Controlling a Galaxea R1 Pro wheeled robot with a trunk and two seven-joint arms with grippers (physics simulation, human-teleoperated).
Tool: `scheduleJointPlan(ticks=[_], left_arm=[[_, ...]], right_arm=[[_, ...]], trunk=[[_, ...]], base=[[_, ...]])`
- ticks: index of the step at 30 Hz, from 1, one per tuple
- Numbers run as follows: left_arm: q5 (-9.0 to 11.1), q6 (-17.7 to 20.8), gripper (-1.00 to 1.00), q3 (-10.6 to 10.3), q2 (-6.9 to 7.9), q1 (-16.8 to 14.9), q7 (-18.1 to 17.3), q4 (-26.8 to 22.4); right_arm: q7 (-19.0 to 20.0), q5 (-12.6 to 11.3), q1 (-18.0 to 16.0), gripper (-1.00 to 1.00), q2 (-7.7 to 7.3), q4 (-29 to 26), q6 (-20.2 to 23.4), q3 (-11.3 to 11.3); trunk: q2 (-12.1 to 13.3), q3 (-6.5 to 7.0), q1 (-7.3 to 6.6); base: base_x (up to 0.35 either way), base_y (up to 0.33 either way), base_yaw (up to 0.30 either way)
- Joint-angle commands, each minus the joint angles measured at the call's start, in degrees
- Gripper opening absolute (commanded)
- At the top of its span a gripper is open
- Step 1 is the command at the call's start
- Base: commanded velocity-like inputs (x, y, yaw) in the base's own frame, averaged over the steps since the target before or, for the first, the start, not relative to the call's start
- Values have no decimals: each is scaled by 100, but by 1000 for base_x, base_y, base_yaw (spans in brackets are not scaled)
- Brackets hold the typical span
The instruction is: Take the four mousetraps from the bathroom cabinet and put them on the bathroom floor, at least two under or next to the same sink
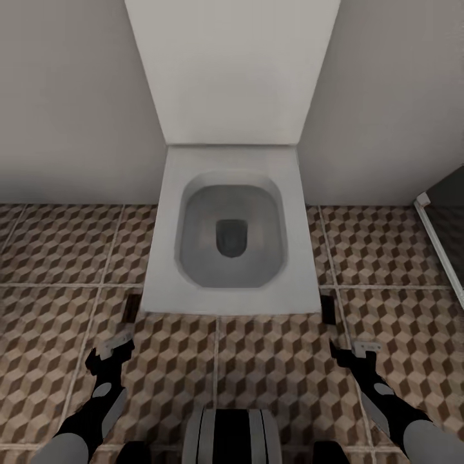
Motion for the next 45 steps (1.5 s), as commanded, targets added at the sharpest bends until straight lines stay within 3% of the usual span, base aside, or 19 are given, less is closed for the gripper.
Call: scheduleJointPlan(ticks=[1,14,27,45], left_arm=[[45,-24,100,-11,1,-2,0,2],[45,-24,100,-11,1,-1,-9,2],[37,-18,100,-11,1,-1,-19,8],[36,-15,100,-19,1,-2,-31,19]], right_arm=[[-16,-48,-2,100,-4,1,-19,48],[-16,-48,-3,100,-3,1,-16,48],[-16,-48,-1,100,-4,1,-11,48],[-23,94,-2,100,-4,1,-10,48]], trunk=[[-1,-2,-4],[-1,-2,-4],[-1,-2,-4],[23,396,-51]], base=[[-339,0,0],[-312,0,0],[-44,0,0],[-1,0,0]])
